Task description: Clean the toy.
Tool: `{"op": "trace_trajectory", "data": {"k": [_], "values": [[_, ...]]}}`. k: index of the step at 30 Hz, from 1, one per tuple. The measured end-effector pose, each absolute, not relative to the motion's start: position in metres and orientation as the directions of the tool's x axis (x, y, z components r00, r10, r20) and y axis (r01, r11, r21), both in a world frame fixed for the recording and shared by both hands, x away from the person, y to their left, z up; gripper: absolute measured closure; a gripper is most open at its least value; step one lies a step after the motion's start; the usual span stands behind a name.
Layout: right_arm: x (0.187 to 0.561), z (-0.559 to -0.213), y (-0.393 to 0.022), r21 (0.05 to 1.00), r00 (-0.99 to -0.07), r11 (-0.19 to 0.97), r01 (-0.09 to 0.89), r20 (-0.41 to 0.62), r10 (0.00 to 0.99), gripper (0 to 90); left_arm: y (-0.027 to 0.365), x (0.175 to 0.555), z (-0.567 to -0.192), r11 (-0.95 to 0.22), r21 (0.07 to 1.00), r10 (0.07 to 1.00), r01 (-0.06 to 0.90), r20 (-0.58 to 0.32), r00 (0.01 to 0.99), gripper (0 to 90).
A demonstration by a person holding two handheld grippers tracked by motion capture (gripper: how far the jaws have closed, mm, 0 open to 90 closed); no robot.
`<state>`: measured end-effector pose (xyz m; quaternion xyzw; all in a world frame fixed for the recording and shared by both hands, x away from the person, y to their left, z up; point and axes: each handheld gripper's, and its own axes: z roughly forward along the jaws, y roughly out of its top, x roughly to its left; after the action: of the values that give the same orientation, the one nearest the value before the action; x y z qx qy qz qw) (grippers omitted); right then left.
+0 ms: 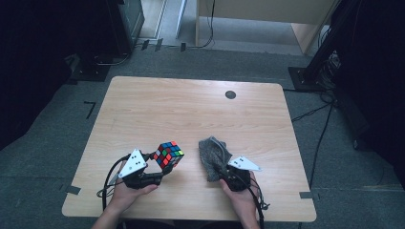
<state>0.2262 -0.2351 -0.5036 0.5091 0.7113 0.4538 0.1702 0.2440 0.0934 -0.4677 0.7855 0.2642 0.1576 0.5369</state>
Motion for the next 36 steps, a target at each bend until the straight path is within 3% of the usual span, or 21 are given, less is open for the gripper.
{"op": "trace_trajectory", "data": {"k": [5,9,14,19,27,31,36], "values": [[0.205,-0.46,-0.23,0.92,-0.531,-0.007,0.393,0.233,0.815,72.2,0.081,0.239,-0.473,-0.363,0.909,0.551,0.206,0.031,0.834,34.3],[0.192,-0.438,-0.215,0.943,-0.613,-0.016,0.333,0.229,0.756,71.8,0.07,0.231,-0.475,-0.415,0.897,0.505,0.152,0.088,0.859,34.3],[0.192,-0.441,-0.204,0.918,-0.648,-0.047,0.394,0.314,0.694,71.1,0.062,0.221,-0.473,-0.403,0.911,0.423,0.087,0.1,0.901,34.2],[0.19,-0.445,-0.198,0.906,-0.647,-0.062,0.418,0.345,0.68,71.8,0.061,0.218,-0.471,-0.422,0.904,0.424,0.072,0.126,0.897,34.2],[0.183,-0.435,-0.19,0.932,-0.684,-0.011,0.362,0.273,0.676,71.4,0.062,0.217,-0.469,-0.429,0.901,0.421,0.058,0.143,0.896,34.3],[0.188,-0.439,-0.198,0.916,-0.654,-0.052,0.397,0.322,0.684,71.3,0.066,0.216,-0.466,-0.397,0.917,0.403,0.049,0.127,0.906,34.3],[0.193,-0.443,-0.202,0.909,-0.619,-0.016,0.417,0.296,0.727,71.2,0.07,0.218,-0.465,-0.382,0.922,0.408,0.053,0.117,0.906,34.4]]}}
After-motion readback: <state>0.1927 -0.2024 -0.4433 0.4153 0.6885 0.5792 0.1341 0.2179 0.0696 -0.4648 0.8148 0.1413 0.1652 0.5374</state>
